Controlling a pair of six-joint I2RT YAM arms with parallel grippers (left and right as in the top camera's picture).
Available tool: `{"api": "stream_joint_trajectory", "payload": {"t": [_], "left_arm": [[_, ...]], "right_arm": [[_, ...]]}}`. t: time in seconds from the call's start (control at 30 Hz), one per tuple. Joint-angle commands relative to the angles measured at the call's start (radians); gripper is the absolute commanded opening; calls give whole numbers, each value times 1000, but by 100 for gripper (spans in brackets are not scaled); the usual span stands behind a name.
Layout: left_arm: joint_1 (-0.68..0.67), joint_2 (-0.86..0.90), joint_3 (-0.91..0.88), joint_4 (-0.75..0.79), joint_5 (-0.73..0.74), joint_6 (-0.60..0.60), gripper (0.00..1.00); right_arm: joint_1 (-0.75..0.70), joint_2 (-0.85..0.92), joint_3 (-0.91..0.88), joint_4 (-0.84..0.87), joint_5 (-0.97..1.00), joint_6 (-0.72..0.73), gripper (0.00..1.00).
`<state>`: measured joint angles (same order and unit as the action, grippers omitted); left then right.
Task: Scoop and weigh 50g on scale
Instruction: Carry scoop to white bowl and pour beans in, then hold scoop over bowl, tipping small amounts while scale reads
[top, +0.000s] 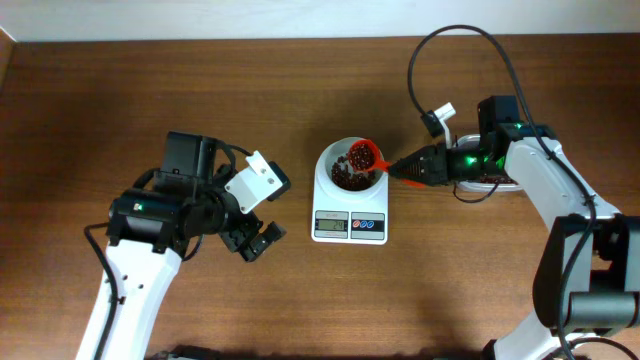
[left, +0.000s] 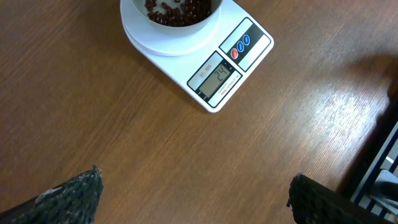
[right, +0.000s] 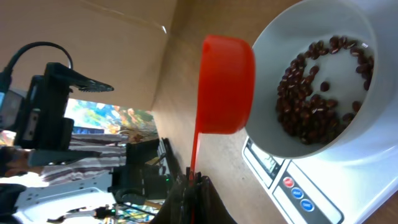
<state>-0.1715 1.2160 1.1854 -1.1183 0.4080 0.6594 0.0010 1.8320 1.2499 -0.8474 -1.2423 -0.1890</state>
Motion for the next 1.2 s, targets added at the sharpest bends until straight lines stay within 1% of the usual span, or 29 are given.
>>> {"api": "stream_joint_trajectory", "payload": {"t": [0.0,0.07,0.13,0.17,0.2,0.23,0.27,0.3,0.37,0.4,0.43,0.47,0.5,0.53,0.57,0.6,0.63,0.67,0.7,0.73,0.77,0.83,0.87,0.97,1.07,1.13,1.17], "left_arm": [[4,0,-7,-1,11,16,99],[4,0,-7,-1,11,16,99],[4,0,-7,-1,11,16,99],[4,0,-7,-1,11,16,99],[4,0,-7,-1,11,16,99],[4,0,-7,-1,11,16,99],[4,0,-7,-1,11,16,99],[4,0,-7,-1,11,16,99],[4,0,-7,-1,11,16,99],[4,0,-7,-1,11,16,99],[4,0,-7,-1,11,16,99],[4,0,-7,-1,11,16,99],[4,0,-7,-1,11,16,99],[4,0,-7,-1,11,16,99],[4,0,-7,-1,11,16,99],[4,0,-7,-1,11,16,99],[4,0,-7,-1,11,16,99],[4,0,-7,-1,11,16,99],[4,0,-7,-1,11,16,99],[4,0,-7,-1,11,16,99],[4,0,-7,-1,11,16,99],[4,0,-7,-1,11,16,99],[4,0,-7,-1,11,16,99],[4,0,-7,-1,11,16,99],[4,0,-7,-1,11,16,99],[4,0,-7,-1,11,16,99],[4,0,-7,-1,11,16,99]], "right_arm": [[17,7,-6,40,55,-13,4],[39,7,-6,138,147,-20,4],[51,7,-6,156,151,-21,4],[52,7,-6,157,156,-56,4],[52,7,-6,163,227,-86,4],[52,7,-6,151,195,-95,4],[52,7,-6,150,147,-154,4],[51,7,-6,168,224,-91,4],[51,7,-6,175,121,-138,4],[51,7,-6,186,196,-62,4],[51,7,-6,179,209,-29,4],[51,7,-6,188,100,-90,4],[51,7,-6,197,159,-74,4],[51,7,-6,188,254,-27,4],[51,7,-6,165,177,-114,4],[51,7,-6,176,159,-135,4],[51,7,-6,182,269,-53,4],[51,7,-6,175,174,-141,4],[51,7,-5,191,226,-83,4],[51,7,-5,185,241,-66,4],[51,4,-5,178,202,-98,4],[51,-15,-5,178,200,-107,4],[51,-42,-5,178,220,-107,4],[61,-108,-5,154,368,-106,4],[122,-134,-5,143,471,-137,4],[166,-134,-5,129,588,-137,4],[183,-134,-5,129,593,-137,4]]}}
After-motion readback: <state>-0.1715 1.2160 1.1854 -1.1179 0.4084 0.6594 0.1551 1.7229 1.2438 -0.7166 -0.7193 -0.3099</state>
